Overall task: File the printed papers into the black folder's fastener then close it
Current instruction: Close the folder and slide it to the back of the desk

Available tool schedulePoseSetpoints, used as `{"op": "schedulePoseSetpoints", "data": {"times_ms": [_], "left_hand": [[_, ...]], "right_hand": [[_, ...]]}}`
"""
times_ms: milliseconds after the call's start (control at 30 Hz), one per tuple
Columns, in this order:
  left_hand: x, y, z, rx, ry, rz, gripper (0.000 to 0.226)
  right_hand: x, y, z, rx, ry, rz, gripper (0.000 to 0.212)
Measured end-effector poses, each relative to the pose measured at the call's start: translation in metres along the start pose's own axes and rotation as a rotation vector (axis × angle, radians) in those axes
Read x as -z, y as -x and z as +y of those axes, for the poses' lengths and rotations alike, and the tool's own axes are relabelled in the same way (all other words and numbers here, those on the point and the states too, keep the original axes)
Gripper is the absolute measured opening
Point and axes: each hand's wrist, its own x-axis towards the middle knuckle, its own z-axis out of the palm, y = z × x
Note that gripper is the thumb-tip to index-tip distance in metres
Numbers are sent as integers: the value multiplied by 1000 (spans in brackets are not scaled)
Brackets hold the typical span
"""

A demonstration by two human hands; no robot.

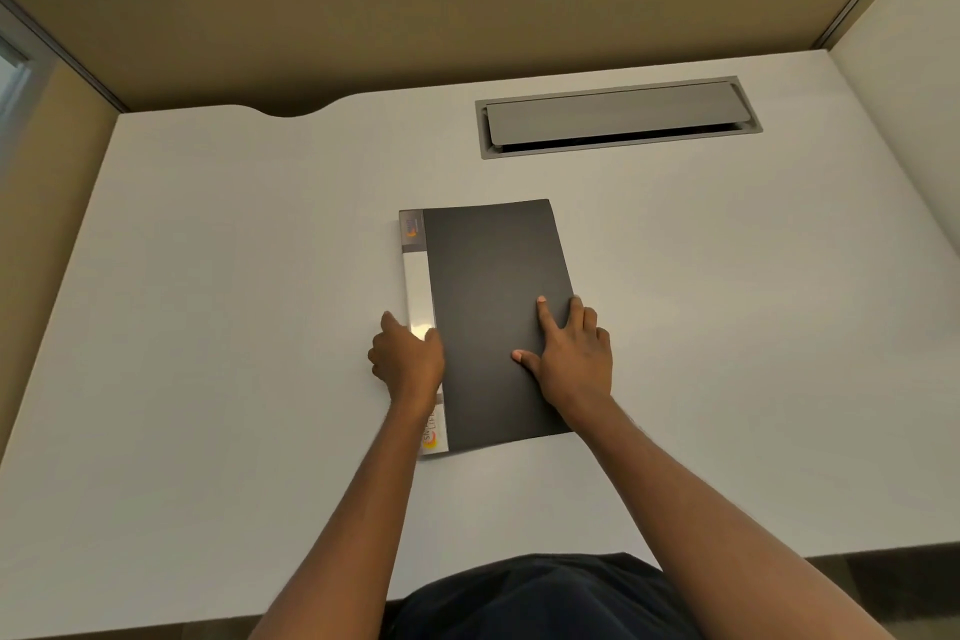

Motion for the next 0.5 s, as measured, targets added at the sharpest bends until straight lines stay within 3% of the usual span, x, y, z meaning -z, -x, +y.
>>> {"op": "schedulePoseSetpoints", "data": {"times_ms": [167, 367, 500], "left_hand": [[13, -4, -3, -15, 276, -75, 21], [21, -6, -17, -81, 441, -233, 37], [23, -10, -22, -30, 571, -284, 38]], "right_hand": [[1, 0, 4, 3, -10, -2, 85], [2, -3, 11, 0, -143, -1, 84], [6, -12, 24, -96, -612, 64, 86]]}}
